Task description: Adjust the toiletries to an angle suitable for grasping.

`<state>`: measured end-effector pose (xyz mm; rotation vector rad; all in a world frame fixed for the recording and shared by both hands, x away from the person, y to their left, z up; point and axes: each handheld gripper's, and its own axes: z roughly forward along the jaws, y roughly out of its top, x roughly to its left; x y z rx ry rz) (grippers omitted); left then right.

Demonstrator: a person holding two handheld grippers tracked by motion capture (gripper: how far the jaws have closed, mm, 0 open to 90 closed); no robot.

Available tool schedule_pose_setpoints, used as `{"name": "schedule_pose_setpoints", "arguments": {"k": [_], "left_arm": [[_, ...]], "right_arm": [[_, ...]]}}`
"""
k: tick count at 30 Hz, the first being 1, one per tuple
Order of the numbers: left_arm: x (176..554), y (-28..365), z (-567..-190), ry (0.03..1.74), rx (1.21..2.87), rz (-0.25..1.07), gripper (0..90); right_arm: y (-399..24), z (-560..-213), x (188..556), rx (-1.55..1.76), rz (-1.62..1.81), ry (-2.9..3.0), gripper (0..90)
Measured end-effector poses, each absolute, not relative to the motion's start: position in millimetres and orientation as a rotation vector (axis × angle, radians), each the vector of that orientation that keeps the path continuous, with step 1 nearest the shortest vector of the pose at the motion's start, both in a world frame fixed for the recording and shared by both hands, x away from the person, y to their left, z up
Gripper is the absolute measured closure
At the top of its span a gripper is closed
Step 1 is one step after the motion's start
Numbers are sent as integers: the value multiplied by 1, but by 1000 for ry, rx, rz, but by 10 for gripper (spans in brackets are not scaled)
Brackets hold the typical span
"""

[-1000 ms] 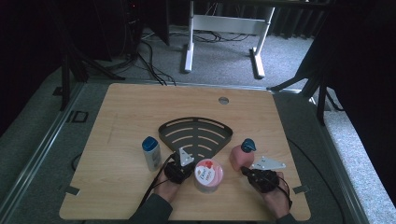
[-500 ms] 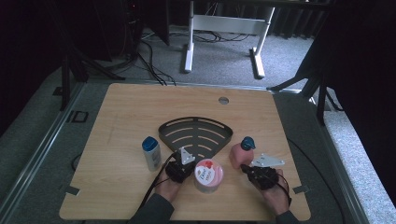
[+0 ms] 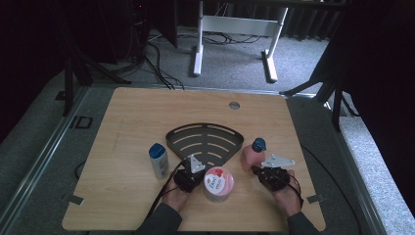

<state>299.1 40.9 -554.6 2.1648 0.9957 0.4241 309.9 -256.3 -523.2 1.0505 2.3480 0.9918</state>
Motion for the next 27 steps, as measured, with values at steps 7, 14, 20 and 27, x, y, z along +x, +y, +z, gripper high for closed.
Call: {"name": "schedule_pose_setpoints", "arguments": {"k": [7, 14, 20, 27], "left_arm": [[300, 42, -554, 988, 2169, 418, 900], [300, 42, -554, 985, 2173, 416, 900], [300, 42, -554, 984, 2176, 412, 900], [299, 42, -553, 991, 2177, 386, 900]], "right_arm": [[-262, -525, 317, 1079, 979, 2335, 900], [-262, -525, 323, 1080, 970, 2332, 900], [-260, -525, 328, 1078, 972, 2326, 900], [-259, -527, 329, 1081, 985, 2326, 897]]}}
